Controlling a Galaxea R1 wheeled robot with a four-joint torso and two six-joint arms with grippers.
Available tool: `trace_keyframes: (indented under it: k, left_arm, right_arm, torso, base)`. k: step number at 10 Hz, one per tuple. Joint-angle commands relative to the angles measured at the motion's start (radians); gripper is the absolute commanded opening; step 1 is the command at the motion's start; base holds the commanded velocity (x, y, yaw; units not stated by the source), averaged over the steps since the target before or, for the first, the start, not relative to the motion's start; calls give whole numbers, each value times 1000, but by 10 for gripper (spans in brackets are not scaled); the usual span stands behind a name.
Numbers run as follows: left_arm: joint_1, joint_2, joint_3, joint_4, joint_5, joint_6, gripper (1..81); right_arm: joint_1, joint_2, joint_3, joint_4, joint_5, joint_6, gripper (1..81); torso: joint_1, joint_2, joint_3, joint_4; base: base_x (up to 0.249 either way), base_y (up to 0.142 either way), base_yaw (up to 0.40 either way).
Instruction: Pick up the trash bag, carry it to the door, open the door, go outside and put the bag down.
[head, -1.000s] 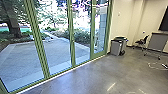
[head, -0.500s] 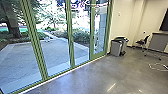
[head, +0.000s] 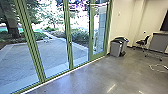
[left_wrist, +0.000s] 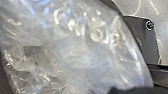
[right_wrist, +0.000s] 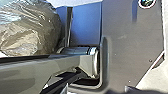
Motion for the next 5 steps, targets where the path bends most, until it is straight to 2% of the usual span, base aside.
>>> trace_keyframes:
  k: [1, 5]
  left_arm:
    - [-50, -4, 2, 4, 60, 2, 10]
    - [-50, -4, 2, 4, 60, 2, 10]
  right_arm:
    - [36, 24, 15, -9, -69, -18, 811]
    - [36, 24, 17, -9, -69, -18, 811]
  torso:
    - [0, 0, 0, 0]
    - [0, 0, 0, 0]
  base:
    - [136, -68, 0]
    - [142, -67, 0]
